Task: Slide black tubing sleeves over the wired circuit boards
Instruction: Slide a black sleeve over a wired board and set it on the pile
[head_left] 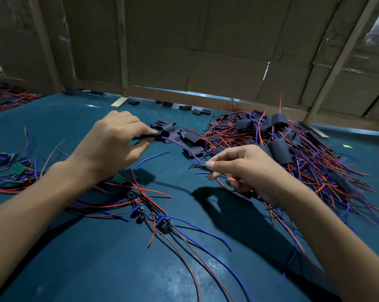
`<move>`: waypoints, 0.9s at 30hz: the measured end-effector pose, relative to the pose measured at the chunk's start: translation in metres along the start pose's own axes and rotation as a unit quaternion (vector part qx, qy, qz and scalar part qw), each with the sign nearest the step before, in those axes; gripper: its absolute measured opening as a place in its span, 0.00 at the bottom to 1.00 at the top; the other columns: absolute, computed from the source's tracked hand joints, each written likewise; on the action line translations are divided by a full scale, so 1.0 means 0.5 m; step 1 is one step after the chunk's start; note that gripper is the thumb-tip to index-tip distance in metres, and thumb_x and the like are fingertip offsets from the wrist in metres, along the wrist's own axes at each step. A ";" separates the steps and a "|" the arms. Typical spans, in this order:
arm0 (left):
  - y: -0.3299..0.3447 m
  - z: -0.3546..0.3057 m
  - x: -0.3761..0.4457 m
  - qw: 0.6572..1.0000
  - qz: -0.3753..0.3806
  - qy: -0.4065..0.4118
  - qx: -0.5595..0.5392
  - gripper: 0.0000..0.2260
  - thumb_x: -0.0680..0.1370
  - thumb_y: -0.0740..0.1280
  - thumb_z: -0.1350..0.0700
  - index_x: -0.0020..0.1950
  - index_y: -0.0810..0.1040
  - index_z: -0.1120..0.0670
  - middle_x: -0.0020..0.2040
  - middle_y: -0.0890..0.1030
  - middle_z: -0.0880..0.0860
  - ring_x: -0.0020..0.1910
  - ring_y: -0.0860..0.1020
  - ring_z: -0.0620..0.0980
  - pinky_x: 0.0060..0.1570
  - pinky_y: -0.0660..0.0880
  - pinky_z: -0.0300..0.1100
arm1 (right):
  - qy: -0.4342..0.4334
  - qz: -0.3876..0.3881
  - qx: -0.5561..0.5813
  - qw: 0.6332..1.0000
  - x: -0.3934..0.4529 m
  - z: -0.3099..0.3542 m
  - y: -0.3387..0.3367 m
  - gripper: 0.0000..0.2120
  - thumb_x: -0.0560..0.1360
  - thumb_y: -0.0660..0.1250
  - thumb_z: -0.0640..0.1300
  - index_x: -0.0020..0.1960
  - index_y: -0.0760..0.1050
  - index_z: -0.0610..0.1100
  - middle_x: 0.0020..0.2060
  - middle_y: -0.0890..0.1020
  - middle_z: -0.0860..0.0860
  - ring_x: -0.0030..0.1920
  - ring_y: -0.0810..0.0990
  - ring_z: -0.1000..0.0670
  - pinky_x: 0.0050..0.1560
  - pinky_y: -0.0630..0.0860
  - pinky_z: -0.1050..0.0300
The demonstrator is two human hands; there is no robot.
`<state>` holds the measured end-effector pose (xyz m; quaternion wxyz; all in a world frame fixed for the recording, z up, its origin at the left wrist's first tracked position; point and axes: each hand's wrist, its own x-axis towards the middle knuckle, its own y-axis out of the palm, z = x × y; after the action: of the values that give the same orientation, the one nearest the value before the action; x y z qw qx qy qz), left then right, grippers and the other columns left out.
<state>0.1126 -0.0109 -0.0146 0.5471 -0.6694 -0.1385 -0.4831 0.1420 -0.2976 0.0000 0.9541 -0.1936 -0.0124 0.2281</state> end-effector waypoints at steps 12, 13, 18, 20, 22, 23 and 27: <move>0.031 -0.047 0.002 0.989 0.073 0.124 0.018 0.14 0.75 0.73 0.54 0.58 0.83 0.59 0.51 0.83 0.54 0.49 0.81 0.58 0.47 0.76 0.53 | -0.113 -0.049 0.024 0.992 0.008 -0.005 0.026 0.09 0.74 0.75 0.36 0.53 0.85 0.43 0.35 0.86 0.54 0.29 0.75 0.60 0.31 0.69 0.70; 0.033 -0.052 0.002 0.990 0.075 0.124 0.002 0.14 0.75 0.73 0.55 0.59 0.82 0.59 0.51 0.83 0.55 0.49 0.81 0.58 0.47 0.76 0.53 | -0.126 -0.055 0.039 0.990 0.008 -0.006 0.028 0.09 0.73 0.76 0.35 0.52 0.85 0.41 0.37 0.86 0.52 0.32 0.78 0.60 0.33 0.71 0.70; 0.033 -0.056 -0.001 0.992 0.077 0.077 -0.067 0.17 0.76 0.72 0.56 0.61 0.80 0.63 0.53 0.82 0.57 0.52 0.80 0.56 0.53 0.77 0.50 | -0.201 -0.076 0.051 0.975 0.007 -0.011 0.019 0.06 0.71 0.76 0.32 0.45 0.84 0.41 0.37 0.86 0.51 0.36 0.82 0.58 0.40 0.75 0.68; 0.031 -0.054 -0.002 0.991 0.084 0.066 -0.084 0.18 0.76 0.72 0.55 0.63 0.80 0.63 0.55 0.82 0.56 0.54 0.80 0.55 0.55 0.77 0.50 | -0.220 -0.075 0.056 0.971 0.005 -0.011 0.019 0.07 0.71 0.76 0.31 0.46 0.85 0.40 0.37 0.86 0.51 0.36 0.81 0.59 0.40 0.75 0.69; 0.031 -0.052 -0.003 0.989 0.091 0.063 -0.099 0.18 0.76 0.72 0.55 0.63 0.80 0.63 0.55 0.81 0.56 0.54 0.79 0.54 0.56 0.76 0.49 | -0.227 -0.069 0.058 0.970 0.005 -0.012 0.021 0.06 0.71 0.76 0.32 0.46 0.85 0.41 0.38 0.87 0.50 0.36 0.81 0.58 0.40 0.75 0.68; 0.030 -0.053 -0.004 0.989 0.092 0.060 -0.103 0.18 0.76 0.72 0.55 0.63 0.80 0.63 0.55 0.81 0.56 0.55 0.79 0.54 0.56 0.76 0.49 | -0.229 -0.065 0.058 0.970 0.005 -0.012 0.021 0.06 0.71 0.76 0.32 0.47 0.85 0.40 0.38 0.87 0.51 0.36 0.81 0.58 0.40 0.75 0.68; 0.029 -0.056 -0.001 0.988 0.098 0.048 -0.109 0.18 0.77 0.71 0.55 0.64 0.79 0.63 0.55 0.81 0.57 0.55 0.79 0.55 0.56 0.76 0.51 | -0.237 -0.071 0.089 0.965 0.005 -0.012 0.023 0.06 0.71 0.76 0.32 0.47 0.85 0.39 0.38 0.86 0.49 0.37 0.80 0.55 0.40 0.75 0.67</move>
<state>0.1086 -0.0402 -0.0254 0.5214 -0.7116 0.0074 -0.4709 0.1401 -0.2893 -0.0099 0.9512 -0.0466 -0.2311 0.1992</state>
